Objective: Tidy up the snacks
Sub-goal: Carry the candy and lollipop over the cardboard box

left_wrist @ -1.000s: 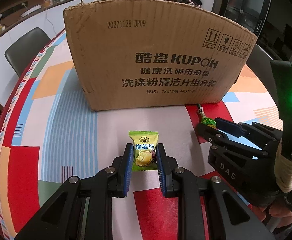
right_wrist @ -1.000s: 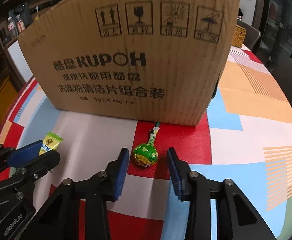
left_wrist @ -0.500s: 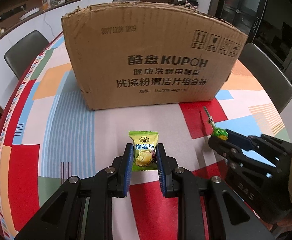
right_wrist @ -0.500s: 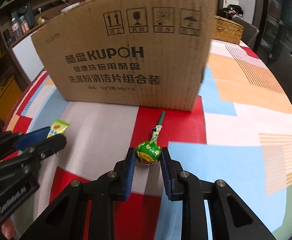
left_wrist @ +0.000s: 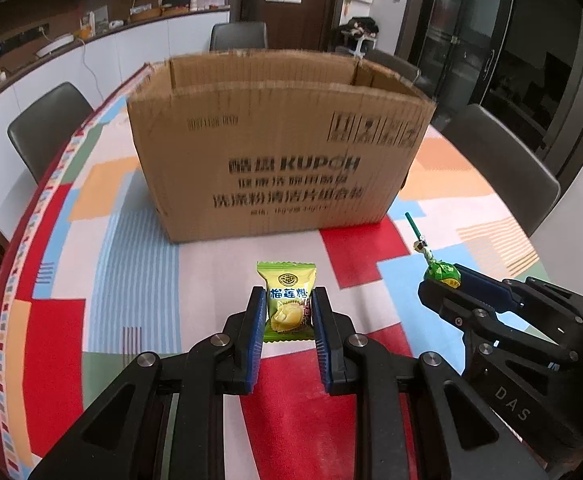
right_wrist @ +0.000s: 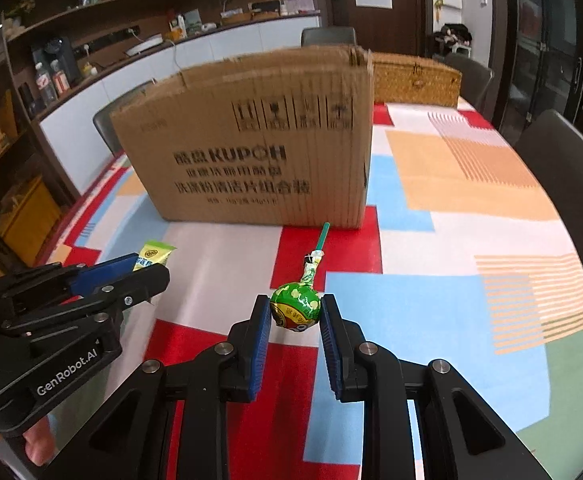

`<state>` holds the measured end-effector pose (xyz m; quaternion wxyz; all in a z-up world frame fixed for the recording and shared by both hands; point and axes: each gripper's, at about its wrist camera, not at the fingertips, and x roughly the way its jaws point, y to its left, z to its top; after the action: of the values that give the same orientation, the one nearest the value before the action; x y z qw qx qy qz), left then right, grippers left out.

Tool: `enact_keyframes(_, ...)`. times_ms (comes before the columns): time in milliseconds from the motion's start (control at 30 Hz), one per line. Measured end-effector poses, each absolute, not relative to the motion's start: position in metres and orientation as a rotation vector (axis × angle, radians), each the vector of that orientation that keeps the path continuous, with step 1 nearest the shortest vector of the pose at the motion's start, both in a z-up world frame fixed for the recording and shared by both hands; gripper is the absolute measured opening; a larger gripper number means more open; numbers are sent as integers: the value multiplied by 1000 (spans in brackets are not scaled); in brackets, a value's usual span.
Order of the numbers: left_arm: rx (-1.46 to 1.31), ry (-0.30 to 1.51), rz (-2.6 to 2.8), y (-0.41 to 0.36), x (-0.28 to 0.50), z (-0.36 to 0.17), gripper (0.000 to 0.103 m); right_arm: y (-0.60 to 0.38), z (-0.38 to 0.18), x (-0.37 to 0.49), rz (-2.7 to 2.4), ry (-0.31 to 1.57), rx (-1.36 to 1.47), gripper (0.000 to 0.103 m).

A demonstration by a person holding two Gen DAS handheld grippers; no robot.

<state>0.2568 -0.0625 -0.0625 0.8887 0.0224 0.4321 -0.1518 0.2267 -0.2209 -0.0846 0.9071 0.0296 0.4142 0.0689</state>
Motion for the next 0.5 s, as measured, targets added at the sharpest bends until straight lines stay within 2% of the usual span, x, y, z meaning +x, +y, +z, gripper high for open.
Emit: enact_keyframes(500, 42, 744, -315, -51, 255, 2, 23, -215, -15, 219, 137, 647, 31, 26)
